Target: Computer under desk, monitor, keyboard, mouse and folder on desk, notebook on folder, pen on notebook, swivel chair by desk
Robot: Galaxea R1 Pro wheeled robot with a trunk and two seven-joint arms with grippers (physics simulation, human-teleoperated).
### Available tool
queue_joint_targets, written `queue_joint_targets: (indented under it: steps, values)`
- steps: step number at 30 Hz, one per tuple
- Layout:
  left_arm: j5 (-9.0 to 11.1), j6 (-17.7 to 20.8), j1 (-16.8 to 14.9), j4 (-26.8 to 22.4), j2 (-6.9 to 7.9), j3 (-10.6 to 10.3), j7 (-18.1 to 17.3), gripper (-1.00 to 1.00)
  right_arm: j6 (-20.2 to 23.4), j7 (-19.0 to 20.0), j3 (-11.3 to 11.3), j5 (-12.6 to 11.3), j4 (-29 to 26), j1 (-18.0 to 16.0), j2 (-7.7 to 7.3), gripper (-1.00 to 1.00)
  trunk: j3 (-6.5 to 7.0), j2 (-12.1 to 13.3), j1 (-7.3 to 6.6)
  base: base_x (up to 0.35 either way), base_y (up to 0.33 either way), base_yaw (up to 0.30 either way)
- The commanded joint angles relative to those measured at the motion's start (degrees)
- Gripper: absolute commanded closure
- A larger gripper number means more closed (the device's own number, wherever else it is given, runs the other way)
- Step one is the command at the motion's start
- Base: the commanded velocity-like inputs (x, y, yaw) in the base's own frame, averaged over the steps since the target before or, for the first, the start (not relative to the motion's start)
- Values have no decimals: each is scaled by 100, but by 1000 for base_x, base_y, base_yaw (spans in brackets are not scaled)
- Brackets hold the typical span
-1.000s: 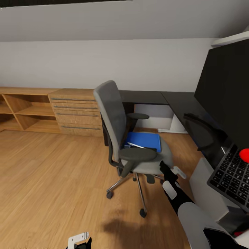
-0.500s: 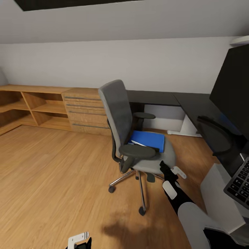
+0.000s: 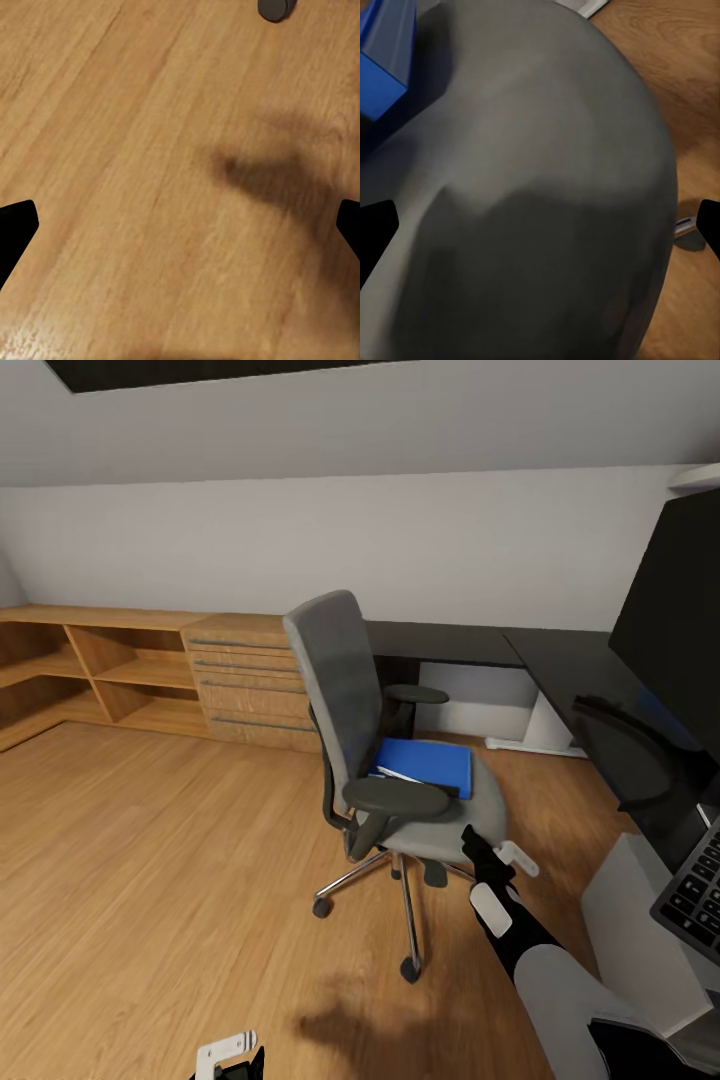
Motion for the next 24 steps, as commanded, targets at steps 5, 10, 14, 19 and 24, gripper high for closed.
queue_joint_targets:
  steps: [5, 10, 14, 19, 24]
  values:
    - [55, 33, 1, -13, -4, 4, 11, -100, -34, -5, -9, -102, 214, 1, -16, -100, -6, -1, 0, 0, 0, 0]
    - [55, 33, 1, -13, -4, 4, 11, -100, -35, -12, -9, -102, 213, 1, -22, -100, -6, -1, 0, 0, 0, 0]
    - [55, 33, 1, -13, -4, 4, 11, -100, -35, -13, -9, -102, 213, 1, -22, -100, -6, -1, 0, 0, 0, 0]
    - [56, 28, 1, -13, -4, 2, 11, -100, -37, -9, -9, -102, 213, 1, -26, -100, -6, -1, 0, 0, 2, 0]
    - [55, 25, 1, -13, -4, 4, 11, -100, -43, -8, -9, -102, 213, 1, -32, -100, -6, -1, 0, 0, 90, 0]
